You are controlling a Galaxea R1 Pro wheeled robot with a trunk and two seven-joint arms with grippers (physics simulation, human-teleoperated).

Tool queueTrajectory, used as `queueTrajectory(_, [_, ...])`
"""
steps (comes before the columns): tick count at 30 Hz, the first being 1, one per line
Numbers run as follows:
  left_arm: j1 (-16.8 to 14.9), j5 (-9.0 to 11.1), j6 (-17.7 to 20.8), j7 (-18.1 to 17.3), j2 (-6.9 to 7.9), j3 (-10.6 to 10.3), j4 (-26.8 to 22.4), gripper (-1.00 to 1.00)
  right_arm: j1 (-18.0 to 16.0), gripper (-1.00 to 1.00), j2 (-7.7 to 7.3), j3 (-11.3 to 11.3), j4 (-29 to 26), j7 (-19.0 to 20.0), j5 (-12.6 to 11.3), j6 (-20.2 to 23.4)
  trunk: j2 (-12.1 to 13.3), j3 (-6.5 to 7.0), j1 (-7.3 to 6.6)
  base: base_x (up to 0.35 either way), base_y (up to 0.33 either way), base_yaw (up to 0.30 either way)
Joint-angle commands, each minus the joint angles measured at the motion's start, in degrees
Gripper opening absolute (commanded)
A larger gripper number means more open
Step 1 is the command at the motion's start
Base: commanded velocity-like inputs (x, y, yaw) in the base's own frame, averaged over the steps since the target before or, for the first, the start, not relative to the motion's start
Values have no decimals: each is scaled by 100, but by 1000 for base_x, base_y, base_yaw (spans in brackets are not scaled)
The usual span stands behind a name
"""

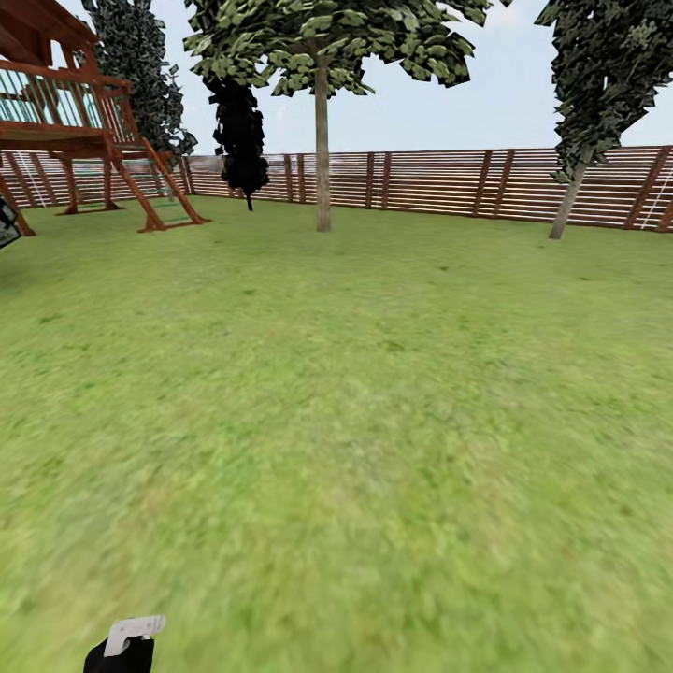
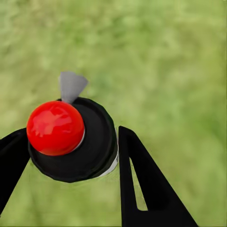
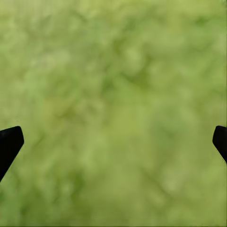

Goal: In the garden, pick up the pesticide atomizer on the floor and spray pesticide onto both trees until each tree trunk is fully covered.

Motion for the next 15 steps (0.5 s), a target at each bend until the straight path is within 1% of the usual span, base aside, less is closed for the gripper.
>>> queueTrajectory(1, [0, 0, 0, 0, 0, 1, -1, -100, 0, 100, 0, 0, 0, 0, 1, 0, 0, 0, 0, 338, 0, 0])
queueTrajectory(15, [0, 0, 0, 0, 0, 3, -1, -100, 0, 100, 0, 0, 0, 0, -1, 0, 0, 0, 0, 338, 0, 0])
